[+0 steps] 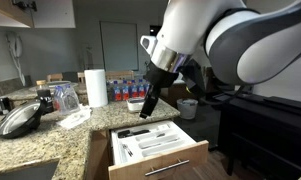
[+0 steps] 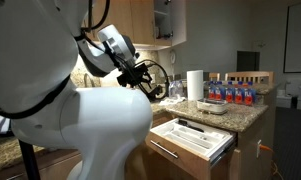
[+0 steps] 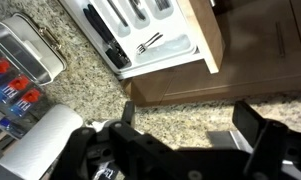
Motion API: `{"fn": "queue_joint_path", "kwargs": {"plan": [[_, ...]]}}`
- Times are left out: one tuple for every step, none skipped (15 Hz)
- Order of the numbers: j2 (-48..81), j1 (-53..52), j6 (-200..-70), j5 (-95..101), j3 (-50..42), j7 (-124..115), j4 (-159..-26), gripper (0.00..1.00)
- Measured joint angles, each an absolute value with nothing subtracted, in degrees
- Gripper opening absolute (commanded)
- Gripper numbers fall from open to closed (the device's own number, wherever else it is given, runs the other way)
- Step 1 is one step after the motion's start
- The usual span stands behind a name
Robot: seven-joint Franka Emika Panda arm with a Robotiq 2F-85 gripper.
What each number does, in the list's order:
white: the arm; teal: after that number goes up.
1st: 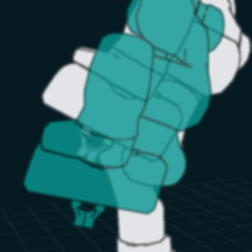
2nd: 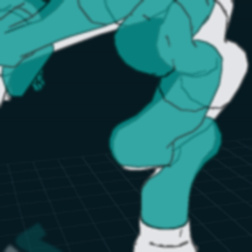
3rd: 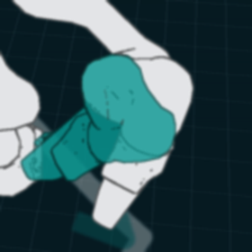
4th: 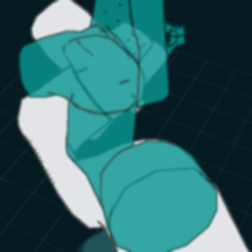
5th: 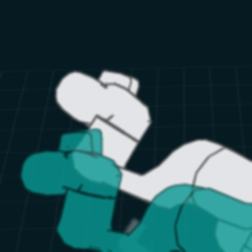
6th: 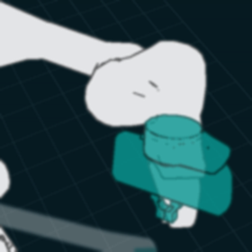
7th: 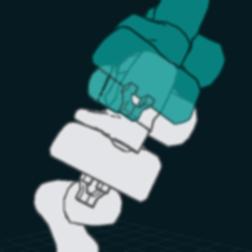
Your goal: Open the drawer
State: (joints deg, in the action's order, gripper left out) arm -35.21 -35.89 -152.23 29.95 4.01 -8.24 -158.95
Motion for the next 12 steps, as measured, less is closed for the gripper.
{"fn": "queue_joint_path", "kwargs": {"plan": [[-36.9, -37.3, -151.3, 29.3, 1.8, -9.2, -158.5, 1.00], [-38.9, -38.3, -150.3, 28.8, 0.1, -10.5, -158.6, 1.00], [-41.1, -38.9, -149.2, 28.5, -1.5, -11.9, -159.0, 1.00], [-43.1, -39.5, -147.7, 28.4, -3.2, -13.4, -159.2, 1.00], [-44.9, -40.1, -145.5, 28.4, -4.8, -15.0, -159.0, 1.00], [-46.5, -40.5, -143.1, 28.2, -6.3, -16.2, -158.7, 1.00], [-48.2, -40.7, -140.0, 27.4, -7.9, -16.8, -158.7, 1.00], [-49.8, -40.7, -136.7, 26.5, -9.2, -16.9, -158.8, 1.00], [-51.3, -40.7, -133.0, 25.4, -10.6, -16.9, -158.9, 1.00], [-52.5, -40.7, -129.6, 24.2, -11.7, -16.9, -158.8, 1.00], [-53.3, -39.5, -126.9, 20.6, -11.6, -16.3, -158.8, 1.00], [-53.6, -37.0, -124.3, 16.3, -9.9, -15.4, -158.6, 1.00]]}}
